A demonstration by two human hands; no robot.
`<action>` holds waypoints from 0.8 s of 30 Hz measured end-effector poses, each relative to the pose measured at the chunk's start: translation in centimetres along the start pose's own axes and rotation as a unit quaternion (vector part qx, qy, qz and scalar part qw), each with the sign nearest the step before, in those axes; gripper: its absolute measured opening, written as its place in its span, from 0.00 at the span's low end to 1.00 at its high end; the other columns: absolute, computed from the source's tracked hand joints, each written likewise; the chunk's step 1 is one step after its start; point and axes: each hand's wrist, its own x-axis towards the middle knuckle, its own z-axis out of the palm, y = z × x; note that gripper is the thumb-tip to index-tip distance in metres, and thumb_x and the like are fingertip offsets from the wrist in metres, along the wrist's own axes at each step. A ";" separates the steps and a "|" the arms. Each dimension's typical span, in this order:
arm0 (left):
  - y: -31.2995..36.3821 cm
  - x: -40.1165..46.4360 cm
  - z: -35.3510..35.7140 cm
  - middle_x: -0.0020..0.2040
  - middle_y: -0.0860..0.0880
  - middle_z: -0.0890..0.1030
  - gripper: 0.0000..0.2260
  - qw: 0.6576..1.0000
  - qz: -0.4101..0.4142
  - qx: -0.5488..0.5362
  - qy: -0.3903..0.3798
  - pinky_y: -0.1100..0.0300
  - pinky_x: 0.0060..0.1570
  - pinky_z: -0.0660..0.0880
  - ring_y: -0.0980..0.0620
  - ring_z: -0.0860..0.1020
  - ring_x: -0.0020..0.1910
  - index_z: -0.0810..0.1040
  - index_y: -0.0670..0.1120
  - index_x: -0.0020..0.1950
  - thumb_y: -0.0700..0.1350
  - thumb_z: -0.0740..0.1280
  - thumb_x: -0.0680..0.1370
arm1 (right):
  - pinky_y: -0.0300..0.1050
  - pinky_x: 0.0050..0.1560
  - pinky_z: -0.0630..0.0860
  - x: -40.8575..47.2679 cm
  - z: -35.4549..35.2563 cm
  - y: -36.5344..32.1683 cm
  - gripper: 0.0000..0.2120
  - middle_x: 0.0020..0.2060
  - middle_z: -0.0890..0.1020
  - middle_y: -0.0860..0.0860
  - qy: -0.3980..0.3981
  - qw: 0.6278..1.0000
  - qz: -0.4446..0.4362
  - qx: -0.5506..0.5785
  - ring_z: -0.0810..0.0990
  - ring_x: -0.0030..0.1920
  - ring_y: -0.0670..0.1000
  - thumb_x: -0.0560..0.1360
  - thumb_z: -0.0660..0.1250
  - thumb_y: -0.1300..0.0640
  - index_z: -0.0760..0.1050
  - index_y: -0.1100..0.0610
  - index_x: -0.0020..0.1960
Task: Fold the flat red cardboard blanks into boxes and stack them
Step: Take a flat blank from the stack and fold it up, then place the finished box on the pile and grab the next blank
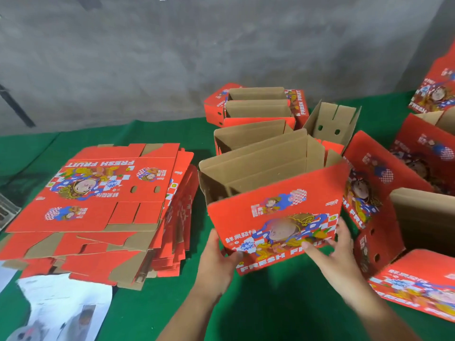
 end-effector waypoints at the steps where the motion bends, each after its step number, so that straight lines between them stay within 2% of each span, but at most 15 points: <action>1: 0.2 0.3 0.1 0.55 0.56 0.85 0.25 1.000 0.019 -0.020 0.005 0.51 0.56 0.82 0.50 0.85 0.55 0.76 0.63 0.57 0.32 0.73 0.75 | 0.57 0.72 0.70 0.4 -0.2 -0.4 0.45 0.67 0.67 0.46 0.037 0.999 -0.011 -0.019 0.74 0.67 0.51 0.68 0.82 0.52 0.60 0.41 0.77; 3: 1.0 1.0 0.0 0.58 0.58 0.84 0.23 0.996 0.060 -0.056 0.018 0.61 0.54 0.81 0.56 0.83 0.58 0.75 0.60 0.61 0.32 0.71 0.78 | 0.58 0.68 0.72 1.3 -0.8 -1.4 0.38 0.63 0.69 0.48 0.086 0.994 -0.039 -0.045 0.75 0.64 0.54 0.67 0.82 0.48 0.65 0.39 0.71; 5: 2.3 2.2 -0.2 0.60 0.61 0.83 0.23 0.993 0.086 -0.074 0.041 0.67 0.53 0.78 0.61 0.82 0.60 0.74 0.56 0.66 0.31 0.69 0.79 | 0.62 0.66 0.74 2.2 -0.8 -2.6 0.33 0.63 0.72 0.53 0.083 0.995 -0.057 -0.023 0.76 0.63 0.58 0.70 0.81 0.53 0.67 0.39 0.67; 7: 4.1 3.6 -0.3 0.59 0.62 0.83 0.23 0.989 0.103 -0.087 0.060 0.69 0.53 0.77 0.62 0.82 0.58 0.72 0.52 0.69 0.30 0.68 0.80 | 0.63 0.66 0.75 3.2 -0.5 -4.1 0.31 0.65 0.70 0.57 0.074 0.994 -0.079 0.007 0.76 0.65 0.61 0.73 0.78 0.59 0.66 0.43 0.68; 9: 6.2 5.0 -0.4 0.58 0.60 0.84 0.23 0.985 0.128 -0.100 0.065 0.67 0.51 0.78 0.60 0.83 0.55 0.70 0.48 0.71 0.31 0.68 0.80 | 0.61 0.67 0.76 4.3 -0.1 -6.4 0.31 0.68 0.69 0.58 0.076 0.989 -0.125 0.037 0.78 0.65 0.58 0.74 0.76 0.63 0.66 0.51 0.72; 11: 8.8 6.5 -0.7 0.56 0.55 0.84 0.24 0.978 0.160 -0.115 0.064 0.63 0.50 0.80 0.58 0.84 0.50 0.68 0.45 0.72 0.36 0.70 0.78 | 0.52 0.64 0.80 5.6 0.2 -9.2 0.30 0.67 0.76 0.51 0.078 0.976 -0.183 0.091 0.82 0.61 0.48 0.76 0.74 0.66 0.67 0.50 0.72; 13: 11.5 8.2 -0.9 0.58 0.49 0.83 0.27 0.973 0.186 -0.116 0.067 0.60 0.50 0.80 0.57 0.83 0.49 0.64 0.44 0.72 0.40 0.71 0.76 | 0.36 0.56 0.81 6.7 0.2 -12.5 0.29 0.59 0.78 0.35 0.098 0.964 -0.222 0.107 0.82 0.56 0.38 0.75 0.73 0.63 0.69 0.36 0.65; 15: 14.1 9.8 -0.9 0.60 0.46 0.80 0.28 0.967 0.222 -0.099 0.076 0.60 0.50 0.80 0.59 0.82 0.49 0.60 0.44 0.73 0.38 0.70 0.76 | 0.27 0.55 0.76 8.5 0.0 -15.6 0.26 0.62 0.75 0.43 0.125 0.962 -0.224 0.095 0.79 0.57 0.34 0.73 0.71 0.60 0.68 0.38 0.63; 16: 15.4 10.4 -1.0 0.61 0.46 0.78 0.30 0.964 0.237 -0.089 0.075 0.60 0.51 0.80 0.60 0.82 0.51 0.58 0.44 0.74 0.36 0.69 0.77 | 0.28 0.59 0.74 9.5 -0.1 -17.1 0.25 0.63 0.73 0.48 0.140 0.961 -0.227 0.072 0.77 0.59 0.35 0.73 0.71 0.59 0.69 0.42 0.65; 18: 17.7 12.3 -1.5 0.70 0.44 0.74 0.35 0.962 0.260 -0.049 0.070 0.55 0.63 0.78 0.57 0.79 0.63 0.54 0.43 0.79 0.31 0.67 0.77 | 0.48 0.68 0.75 12.0 -0.3 -19.7 0.23 0.62 0.77 0.54 0.126 0.960 -0.237 0.083 0.79 0.63 0.50 0.75 0.68 0.61 0.71 0.50 0.68; 19: 18.7 13.6 -1.8 0.75 0.42 0.70 0.38 0.962 0.264 -0.008 0.068 0.52 0.72 0.72 0.54 0.74 0.71 0.52 0.43 0.82 0.29 0.67 0.77 | 0.57 0.68 0.76 13.2 -0.2 -20.7 0.21 0.60 0.80 0.53 0.107 0.961 -0.231 0.104 0.81 0.61 0.57 0.77 0.66 0.63 0.72 0.51 0.68; 21: 20.7 16.1 -2.4 0.79 0.41 0.67 0.40 0.971 0.213 0.098 0.053 0.48 0.80 0.61 0.47 0.64 0.80 0.52 0.45 0.84 0.33 0.69 0.77 | 0.60 0.66 0.77 15.1 0.2 -22.2 0.21 0.61 0.82 0.55 0.078 0.976 -0.182 0.095 0.83 0.58 0.59 0.79 0.66 0.63 0.69 0.52 0.71; 22: 21.5 17.0 -2.7 0.76 0.44 0.72 0.38 0.979 0.165 0.119 0.031 0.51 0.78 0.64 0.48 0.67 0.79 0.56 0.48 0.83 0.37 0.71 0.78 | 0.58 0.65 0.76 16.0 0.5 -22.5 0.26 0.63 0.81 0.56 0.051 0.986 -0.134 0.083 0.82 0.58 0.58 0.80 0.67 0.61 0.64 0.53 0.75; 23: 22.1 17.6 -2.9 0.69 0.48 0.79 0.34 0.987 0.126 0.103 0.006 0.57 0.70 0.74 0.53 0.76 0.71 0.61 0.50 0.81 0.39 0.72 0.78 | 0.57 0.63 0.77 16.7 0.7 -22.5 0.33 0.65 0.79 0.56 0.012 0.994 -0.075 0.077 0.81 0.60 0.57 0.80 0.69 0.58 0.57 0.52 0.79; 24: 22.2 18.1 -2.9 0.60 0.53 0.83 0.30 0.992 0.102 0.079 -0.012 0.66 0.54 0.79 0.59 0.83 0.58 0.67 0.51 0.77 0.39 0.73 0.78 | 0.56 0.62 0.78 17.3 0.8 -22.3 0.39 0.66 0.78 0.54 -0.027 0.997 -0.020 0.067 0.81 0.62 0.57 0.80 0.70 0.55 0.49 0.50 0.82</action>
